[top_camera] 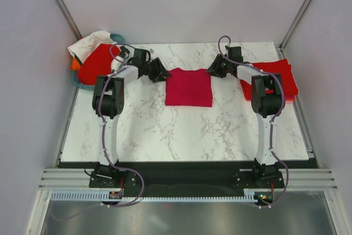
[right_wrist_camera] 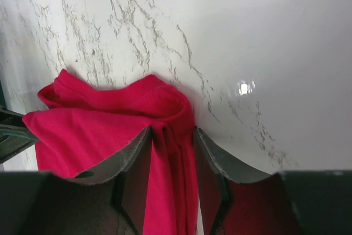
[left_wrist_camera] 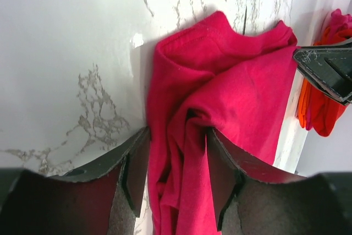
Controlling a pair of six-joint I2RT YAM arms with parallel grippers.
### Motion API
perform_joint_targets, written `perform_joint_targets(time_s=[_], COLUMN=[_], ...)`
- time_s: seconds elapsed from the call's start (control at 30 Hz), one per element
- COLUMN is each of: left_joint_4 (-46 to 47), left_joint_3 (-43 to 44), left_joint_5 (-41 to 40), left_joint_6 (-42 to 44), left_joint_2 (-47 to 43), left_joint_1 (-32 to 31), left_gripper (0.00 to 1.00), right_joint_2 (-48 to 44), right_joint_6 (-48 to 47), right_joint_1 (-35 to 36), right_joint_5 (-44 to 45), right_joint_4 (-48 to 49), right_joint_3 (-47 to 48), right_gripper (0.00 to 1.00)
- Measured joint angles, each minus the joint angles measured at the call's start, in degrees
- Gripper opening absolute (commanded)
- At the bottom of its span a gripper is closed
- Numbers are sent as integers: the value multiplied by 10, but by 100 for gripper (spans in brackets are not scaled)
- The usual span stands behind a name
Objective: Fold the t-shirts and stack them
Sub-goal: Neatly place the folded tshirt to the corner
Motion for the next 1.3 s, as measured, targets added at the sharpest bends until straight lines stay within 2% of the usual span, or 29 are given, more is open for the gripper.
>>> perform_joint_targets(time_s=[0.17,0.3,0.4,0.53,0.57,0.6,0.63,0.67,0.73,0.8,1.0,1.3], left_joint_4=[3,13,15,18,17,17,17,22,52,56,45,43], left_joint_3=[26,47,51,52,52,52,51,49,30,1,-6,51], left_joint_5=[-1,-3,-8,-23,-26,-29,-31,-30,-31,-60,-92,-87], left_joint_6=[-6,-13,-19,-25,-25,-26,-26,-25,-34,-29,-19,-19], left_joint_2=[19,37,41,43,43,43,43,42,19,-9,-14,28], left_joint_1=[-1,-3,-5,-6,-6,-6,-6,-7,-9,-13,-13,-14], left_gripper=[48,45,42,27,28,34,62,72,87,87,71,65], right_joint_2=[24,37,40,42,42,43,43,43,43,43,43,43], right_joint_6=[0,0,1,1,1,0,1,1,1,1,1,1], right_joint_1=[1,2,2,3,3,3,3,3,4,4,4,4], right_joint_5=[1,3,4,8,8,8,8,9,9,9,9,8], right_joint_4=[0,1,1,0,0,0,0,-1,-2,-2,-2,-2], right_joint_3=[31,46,50,53,53,53,53,54,54,54,54,54], right_gripper=[37,24,21,11,8,7,8,8,7,7,8,8])
